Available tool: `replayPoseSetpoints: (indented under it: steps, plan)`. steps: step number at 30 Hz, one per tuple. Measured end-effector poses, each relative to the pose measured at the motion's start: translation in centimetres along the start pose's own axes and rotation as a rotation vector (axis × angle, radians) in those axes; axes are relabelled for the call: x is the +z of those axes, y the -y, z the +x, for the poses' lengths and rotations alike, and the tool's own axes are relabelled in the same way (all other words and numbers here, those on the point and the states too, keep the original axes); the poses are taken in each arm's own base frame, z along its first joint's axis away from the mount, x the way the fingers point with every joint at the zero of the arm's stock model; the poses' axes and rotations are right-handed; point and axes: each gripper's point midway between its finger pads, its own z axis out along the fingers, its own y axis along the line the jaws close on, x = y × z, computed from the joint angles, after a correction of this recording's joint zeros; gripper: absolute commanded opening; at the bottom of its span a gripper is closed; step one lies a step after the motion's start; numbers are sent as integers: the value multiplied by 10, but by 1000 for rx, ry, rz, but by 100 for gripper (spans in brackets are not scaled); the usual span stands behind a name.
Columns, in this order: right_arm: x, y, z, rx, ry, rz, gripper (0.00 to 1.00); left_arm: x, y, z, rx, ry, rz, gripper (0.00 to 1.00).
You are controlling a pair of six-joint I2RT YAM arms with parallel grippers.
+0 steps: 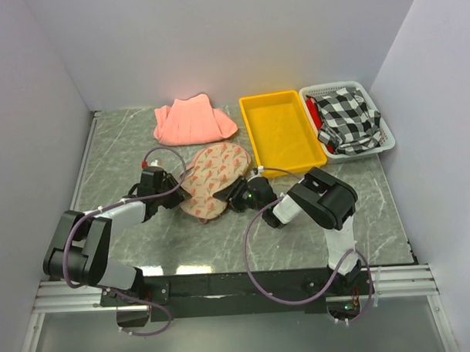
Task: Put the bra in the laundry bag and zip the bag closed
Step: Adjust the laundry bag at the center of the board, then adjust the bra in the laundry bag.
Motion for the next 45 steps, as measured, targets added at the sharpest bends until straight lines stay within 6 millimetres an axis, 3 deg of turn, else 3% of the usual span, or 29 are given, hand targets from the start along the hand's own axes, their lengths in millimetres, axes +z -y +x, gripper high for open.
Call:
replayPoseSetpoints:
  steps: [5,10,12,15,18,19,23,25,30,33,36,38,45]
  plan:
    - [-3,9,-2,-44,2,27,20,0,1,3,1,-12,5,30]
    - [-7,8,-3,-102,-2,40,14,3,0,6,-1,-30,0,30]
    - [-9,6,-3,-122,-2,40,2,3,0,7,0,-35,1,31]
    - [-11,4,-4,-149,-5,46,0,3,1,7,4,-40,0,35]
    - [-14,1,-5,-170,-4,46,0,2,3,6,13,-43,-3,52]
    - [-15,0,-6,-178,-4,48,0,2,3,5,16,-41,-3,71]
    - [-17,-3,-5,-202,-6,70,0,1,8,-4,33,-16,2,88]
    - [-17,-6,-5,-210,-4,80,0,-3,12,-11,42,10,2,92]
    - [-11,-23,-10,-223,17,85,0,-26,23,-30,62,100,13,92]
    - [-6,-34,-14,-222,28,92,0,-49,45,-41,94,178,70,92]
    - [-1,-45,-17,-223,34,96,0,-79,73,-38,143,247,163,91]
    - [2,-56,-19,-225,41,92,0,-94,80,-30,159,265,206,88]
    - [5,-65,-20,-214,41,87,0,-108,52,-2,147,252,170,84]
